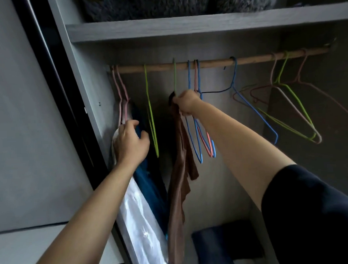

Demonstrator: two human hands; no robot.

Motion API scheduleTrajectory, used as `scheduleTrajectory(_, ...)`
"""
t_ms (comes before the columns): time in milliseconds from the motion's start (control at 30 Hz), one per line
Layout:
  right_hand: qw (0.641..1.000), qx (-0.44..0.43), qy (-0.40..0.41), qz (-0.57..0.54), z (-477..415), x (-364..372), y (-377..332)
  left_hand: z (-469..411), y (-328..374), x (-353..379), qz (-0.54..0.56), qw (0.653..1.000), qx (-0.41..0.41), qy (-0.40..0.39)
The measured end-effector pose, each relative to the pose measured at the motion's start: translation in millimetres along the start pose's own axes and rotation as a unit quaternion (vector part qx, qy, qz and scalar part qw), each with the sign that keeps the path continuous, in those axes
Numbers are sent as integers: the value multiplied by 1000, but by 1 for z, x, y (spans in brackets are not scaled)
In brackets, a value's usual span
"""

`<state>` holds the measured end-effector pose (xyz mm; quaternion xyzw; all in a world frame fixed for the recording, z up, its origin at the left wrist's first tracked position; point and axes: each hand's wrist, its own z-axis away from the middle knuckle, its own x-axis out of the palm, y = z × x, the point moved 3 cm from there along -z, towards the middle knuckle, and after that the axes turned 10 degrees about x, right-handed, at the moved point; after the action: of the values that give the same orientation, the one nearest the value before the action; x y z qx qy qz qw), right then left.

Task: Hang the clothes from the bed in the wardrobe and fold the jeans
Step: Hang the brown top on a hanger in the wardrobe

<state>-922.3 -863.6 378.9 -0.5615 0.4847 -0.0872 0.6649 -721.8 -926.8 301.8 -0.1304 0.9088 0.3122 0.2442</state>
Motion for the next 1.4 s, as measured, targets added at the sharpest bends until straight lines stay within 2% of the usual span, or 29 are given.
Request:
scheduleTrajectory(67, 999, 12, -6, 42, -6, 5, 14, 1, 1, 0, 1, 1000, -3, -4)
scheduleTrajectory(167, 999, 18, 14, 26, -7, 2, 29, 2, 5, 0, -23, 1000, 9, -3)
scheduleTrajectory(300, 996, -37, 56, 54, 0, -16, 40, 3, 13, -1, -30, 999, 32, 16)
scheduleTrajectory(400, 980, -106, 141, 88, 21, -31, 52, 10, 25, 4, -20, 993, 107, 44)
scheduleTrajectory(500, 943, -184, 253, 118, 52, -47, 75, 27, 40, 12, 16, 979, 188, 75)
scheduleTrajectory(667, 921, -186, 316, 134, 101, -72, 137, 59, 75, 35, 56, 952, 289, 78)
scheduleTrajectory(833, 899, -104, 375, 202, 161, -104, 220, 94, 130, 68, 128, 906, 396, 80)
scheduleTrajectory(933, 872, -40, 413, 261, 210, -131, 270, 127, 164, 96, 183, 889, 419, 36)
scheduleTrajectory(1067, 840, 57, 423, 333, 292, -168, 322, 180, 209, 125, 221, 875, 430, -39)
scheduleTrajectory(1267, 740, 146, 494, 432, 447, -238, 347, 248, 306, 130, 230, 845, 472, -98)
scheduleTrajectory(1400, 676, 227, 504, 487, 587, -256, 358, 329, 376, 116, 265, 797, 524, -138)
